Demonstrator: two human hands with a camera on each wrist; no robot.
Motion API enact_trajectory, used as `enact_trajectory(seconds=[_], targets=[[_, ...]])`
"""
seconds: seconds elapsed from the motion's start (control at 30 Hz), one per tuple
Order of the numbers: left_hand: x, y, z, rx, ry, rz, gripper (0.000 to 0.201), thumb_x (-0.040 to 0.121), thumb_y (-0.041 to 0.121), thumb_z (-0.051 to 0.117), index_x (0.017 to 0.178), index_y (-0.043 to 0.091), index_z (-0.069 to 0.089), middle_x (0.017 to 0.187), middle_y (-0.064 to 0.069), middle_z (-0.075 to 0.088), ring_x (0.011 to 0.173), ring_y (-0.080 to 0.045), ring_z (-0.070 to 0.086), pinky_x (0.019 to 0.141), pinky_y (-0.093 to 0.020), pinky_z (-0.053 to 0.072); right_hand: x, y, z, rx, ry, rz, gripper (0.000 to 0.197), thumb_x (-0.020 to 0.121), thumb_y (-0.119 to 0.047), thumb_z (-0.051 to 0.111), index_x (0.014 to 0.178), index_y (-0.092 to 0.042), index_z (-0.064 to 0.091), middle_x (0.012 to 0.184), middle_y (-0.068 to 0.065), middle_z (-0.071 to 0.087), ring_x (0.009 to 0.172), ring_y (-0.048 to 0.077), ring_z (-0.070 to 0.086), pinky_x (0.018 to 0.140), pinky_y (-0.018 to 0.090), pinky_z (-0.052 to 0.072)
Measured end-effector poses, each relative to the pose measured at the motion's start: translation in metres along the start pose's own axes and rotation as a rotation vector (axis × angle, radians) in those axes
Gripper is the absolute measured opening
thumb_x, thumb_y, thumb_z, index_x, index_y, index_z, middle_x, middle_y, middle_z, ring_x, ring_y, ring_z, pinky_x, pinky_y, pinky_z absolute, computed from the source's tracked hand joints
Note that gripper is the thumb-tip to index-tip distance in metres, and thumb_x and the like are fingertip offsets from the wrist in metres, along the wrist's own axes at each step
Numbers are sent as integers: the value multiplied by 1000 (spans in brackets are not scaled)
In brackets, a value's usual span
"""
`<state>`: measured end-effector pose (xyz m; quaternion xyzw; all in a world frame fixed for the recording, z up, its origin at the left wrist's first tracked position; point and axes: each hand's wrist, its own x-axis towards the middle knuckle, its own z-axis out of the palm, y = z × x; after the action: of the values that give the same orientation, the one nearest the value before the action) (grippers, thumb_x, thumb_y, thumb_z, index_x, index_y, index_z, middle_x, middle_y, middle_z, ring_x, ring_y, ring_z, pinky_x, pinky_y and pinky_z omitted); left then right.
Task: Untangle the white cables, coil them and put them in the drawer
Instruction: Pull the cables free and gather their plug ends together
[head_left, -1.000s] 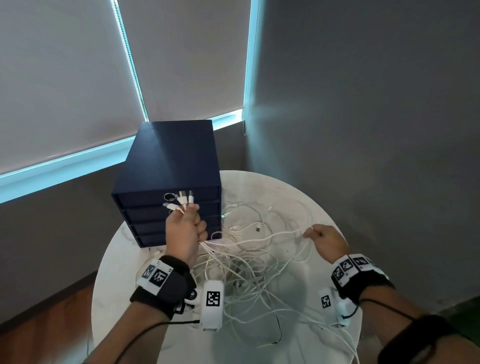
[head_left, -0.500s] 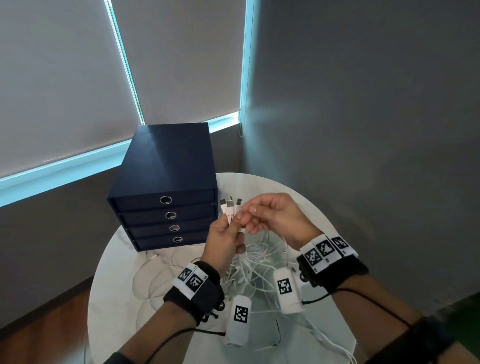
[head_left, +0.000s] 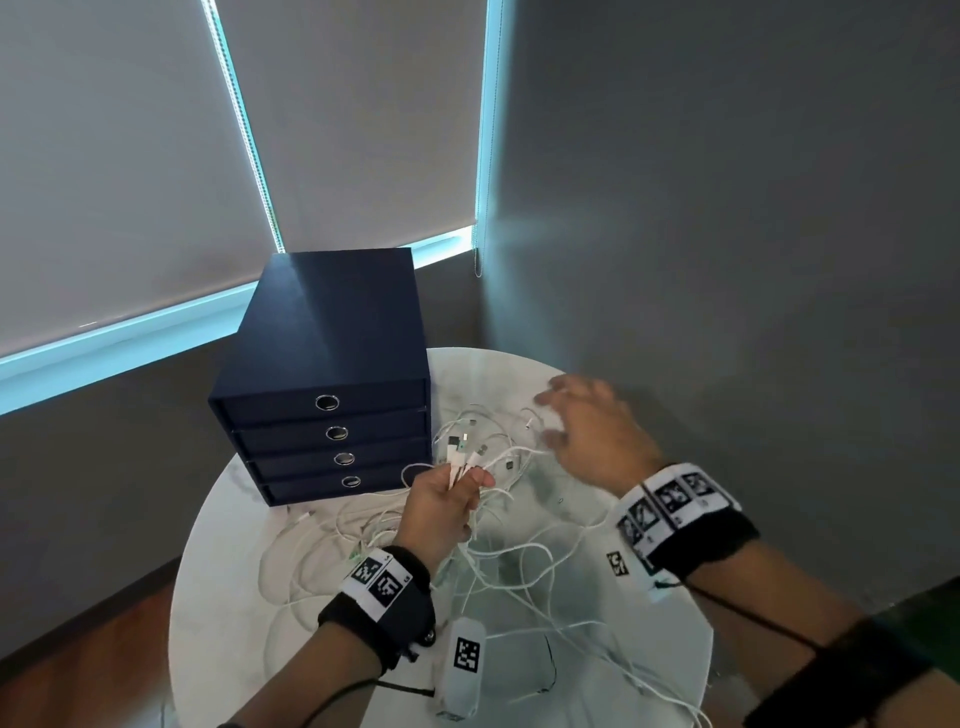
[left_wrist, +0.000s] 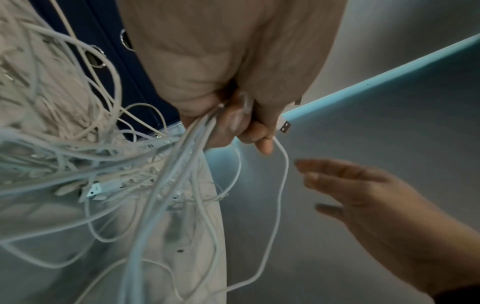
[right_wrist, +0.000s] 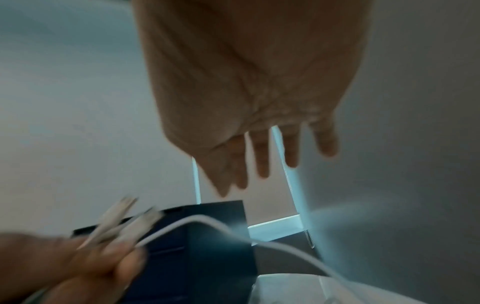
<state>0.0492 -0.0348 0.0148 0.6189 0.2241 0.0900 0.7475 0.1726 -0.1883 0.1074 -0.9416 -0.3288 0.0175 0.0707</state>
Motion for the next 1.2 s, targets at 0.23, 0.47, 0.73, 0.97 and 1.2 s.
enact_trajectory(seconds=[0.23, 0.47, 0.73, 0.97, 1.2], targets=[[-2, 13, 7, -80, -37, 15, 20, 101, 19, 55, 90, 4, 63, 62, 2, 49, 44, -8, 30, 44, -22, 25, -9, -26, 23, 457, -171, -139, 27, 99, -26, 50, 82, -13, 67, 77, -8, 64, 72, 8, 59, 73, 28, 46], [-6, 9, -6, -149, -73, -4, 21, 102, 21, 53, 99, 5, 66, 65, 4, 49, 45, -8, 25, 42, -19, 22, 24, 6, -38, 1040, 535, 253, 31, 96, -20, 55, 66, -20, 63, 39, -13, 48, 36, 4, 39, 45, 21, 35], [-1, 22, 0, -56, -43, 60, 21, 101, 20, 55, 92, 8, 69, 62, -1, 37, 46, -9, 26, 43, -21, 24, 14, 37, -4, 325, 234, 330, 28, 91, -12, 49, 109, -21, 69, 114, 9, 65, 108, 32, 59, 91, 37, 49], [2, 19, 15, -22, -50, 51, 28, 101, 21, 56, 103, -4, 65, 60, -1, 39, 44, -9, 29, 41, -20, 27, -14, -4, 33, 592, -165, -105, 22, 98, -29, 50, 86, -21, 67, 70, -10, 65, 64, 4, 57, 69, 29, 47], [5, 33, -12, -281, 113, 31, 35, 106, 28, 42, 78, 12, 55, 52, 6, 33, 40, -7, 25, 38, -17, 21, -7, 87, 54, 467, 40, 449, 23, 96, -15, 48, 89, -13, 70, 105, 13, 67, 102, 31, 62, 86, 32, 44]])
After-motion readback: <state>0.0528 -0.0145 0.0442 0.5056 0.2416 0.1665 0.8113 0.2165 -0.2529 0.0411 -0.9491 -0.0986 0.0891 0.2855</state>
